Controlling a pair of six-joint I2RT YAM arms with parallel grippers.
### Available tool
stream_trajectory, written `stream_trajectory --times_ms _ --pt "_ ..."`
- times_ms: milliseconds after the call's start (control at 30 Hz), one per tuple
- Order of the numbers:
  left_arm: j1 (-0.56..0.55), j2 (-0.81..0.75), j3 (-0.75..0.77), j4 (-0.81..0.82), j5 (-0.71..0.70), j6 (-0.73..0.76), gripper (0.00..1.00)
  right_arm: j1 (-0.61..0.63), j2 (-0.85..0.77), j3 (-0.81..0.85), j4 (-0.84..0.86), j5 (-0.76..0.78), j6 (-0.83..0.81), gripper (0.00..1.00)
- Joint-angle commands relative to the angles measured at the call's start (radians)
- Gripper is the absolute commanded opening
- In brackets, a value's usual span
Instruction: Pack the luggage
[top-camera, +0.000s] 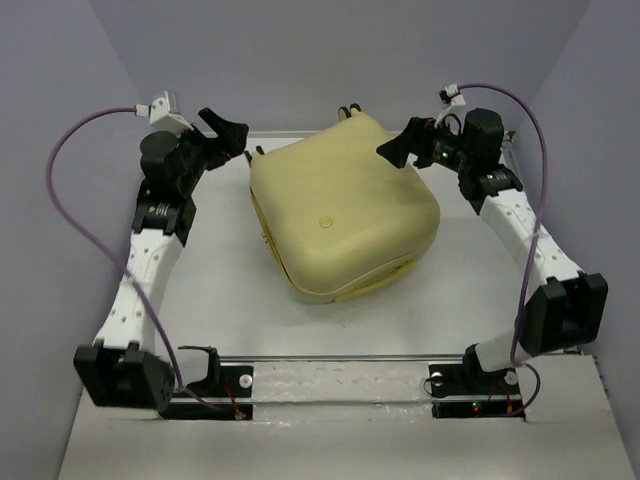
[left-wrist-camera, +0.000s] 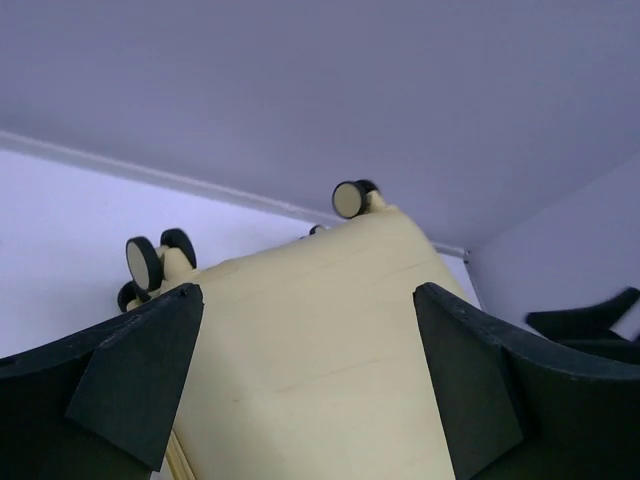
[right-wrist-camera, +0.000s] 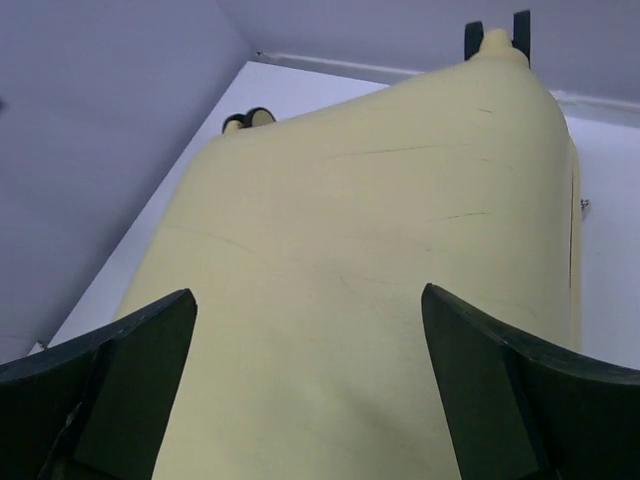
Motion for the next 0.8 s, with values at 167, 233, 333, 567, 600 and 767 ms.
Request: stream_trajectory --times_ms 167,233,333,567,600,767 --pt "0.172 0.508 0.075 0.215 0.451 -0.223 0.99 0.008 -0.335 -0.32 0.152 -0.025 0.014 1.0" --pt "0.171 0.598 0.14 0.209 0.481 -0.231 0.99 0.008 -0.38 -0.392 0.166 -0.029 0.014 1.0" --pt "0.171 0.695 0.188 0.206 0.479 -0.243 0.99 0.008 -0.409 -0.445 0.189 -0.035 0.022 1.0" --pt "0.151 0.853 0.246 0.293 0.493 -0.335 0.99 0.017 -0.46 -0.541 0.226 -0.074 0.046 1.0" --pt "0.142 0.885 0.257 0.298 0.494 -0.341 0.99 0.017 -0.47 -0.546 0.228 -0.071 0.045 1.0" --pt "0.139 0.968 0.323 0.315 0.49 -0.38 0.99 0.026 -0.468 -0.563 0.226 -0.077 0.045 1.0"
